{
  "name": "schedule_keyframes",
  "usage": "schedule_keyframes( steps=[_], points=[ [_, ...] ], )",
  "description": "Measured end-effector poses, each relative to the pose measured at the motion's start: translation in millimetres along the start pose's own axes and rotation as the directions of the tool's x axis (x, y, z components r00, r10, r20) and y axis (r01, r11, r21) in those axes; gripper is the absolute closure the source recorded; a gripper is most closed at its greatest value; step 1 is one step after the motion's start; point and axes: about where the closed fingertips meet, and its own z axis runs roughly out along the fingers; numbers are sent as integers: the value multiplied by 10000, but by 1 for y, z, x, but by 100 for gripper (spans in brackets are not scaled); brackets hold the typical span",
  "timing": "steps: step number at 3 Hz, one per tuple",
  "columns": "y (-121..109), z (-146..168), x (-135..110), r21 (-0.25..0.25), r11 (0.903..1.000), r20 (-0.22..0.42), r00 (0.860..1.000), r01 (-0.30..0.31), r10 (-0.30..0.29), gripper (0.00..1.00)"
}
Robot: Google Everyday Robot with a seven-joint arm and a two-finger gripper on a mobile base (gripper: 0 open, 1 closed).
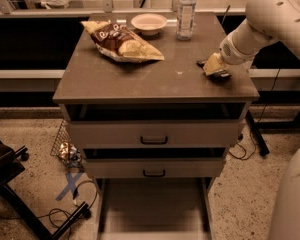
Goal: Place rxbar chocolate into bottom drawer
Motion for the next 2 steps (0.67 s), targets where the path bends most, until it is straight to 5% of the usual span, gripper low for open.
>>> schedule_keyframes(
  steps=[2],
  points=[
    [-18, -26, -11, 184, 9998, 5, 9999, -123, 123, 100]
  ],
)
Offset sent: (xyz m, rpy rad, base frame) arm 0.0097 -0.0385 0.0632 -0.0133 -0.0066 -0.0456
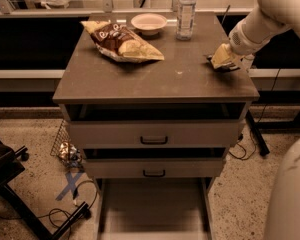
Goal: Place rxbar chocolate into bottom drawer
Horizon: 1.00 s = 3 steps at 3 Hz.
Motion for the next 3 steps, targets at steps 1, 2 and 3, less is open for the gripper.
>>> schedule_keyframes(
  steps=[1, 2, 3],
  points=[
    [-16, -39, 5, 407, 9992, 232, 9997, -44, 35, 100],
    [-25, -81, 26, 673, 9977, 796, 9968, 14, -68, 100],
    [-17, -105, 99, 117, 9996, 1351, 9905, 256, -269, 100]
  ],
)
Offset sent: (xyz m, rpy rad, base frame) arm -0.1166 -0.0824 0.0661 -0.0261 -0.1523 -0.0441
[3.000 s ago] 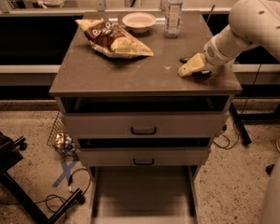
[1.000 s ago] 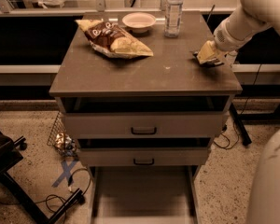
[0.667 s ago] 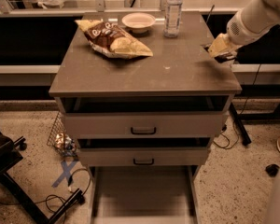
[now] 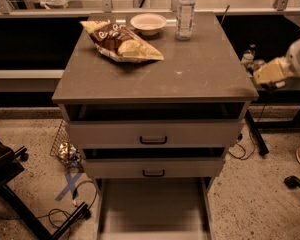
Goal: Place rxbar chocolate into bottom drawer
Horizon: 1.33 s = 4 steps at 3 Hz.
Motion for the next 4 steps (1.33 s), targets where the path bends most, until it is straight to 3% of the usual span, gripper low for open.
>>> schedule_keyframes(
  steps=[1, 2, 3, 4],
  points=[
    [6, -17, 60, -633, 9979, 278, 9995, 159, -142, 100],
    [37, -22, 132, -1794, 9825, 539, 9977, 495, -405, 100],
    [72, 19, 162, -3344, 9361, 739, 9933, 1088, -890, 100],
    [72, 19, 162, -3340, 9364, 736, 9934, 1079, -883, 100]
  ],
)
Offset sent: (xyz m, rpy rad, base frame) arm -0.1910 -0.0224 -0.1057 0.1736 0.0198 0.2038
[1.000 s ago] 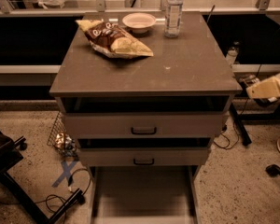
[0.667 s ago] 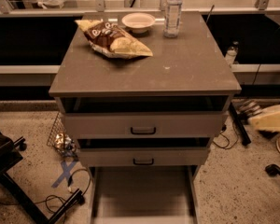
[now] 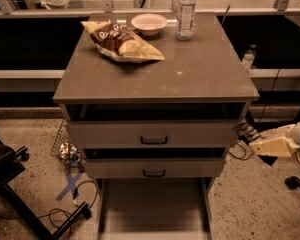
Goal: Place rxbar chocolate into bottom drawer
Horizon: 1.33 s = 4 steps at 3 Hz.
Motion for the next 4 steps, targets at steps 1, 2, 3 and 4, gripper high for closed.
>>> schedule_keyframes(
  steps=[1, 2, 3, 4],
  points=[
    [8, 20, 8, -54, 10000, 138, 9999, 65, -65, 100],
    [44, 84, 48, -487, 9981, 677, 9971, 380, -347, 100],
    [86, 151, 96, -844, 9925, 787, 9935, 883, -817, 100],
    [104, 205, 130, -728, 9915, 733, 9920, 1080, -1027, 100]
  ],
)
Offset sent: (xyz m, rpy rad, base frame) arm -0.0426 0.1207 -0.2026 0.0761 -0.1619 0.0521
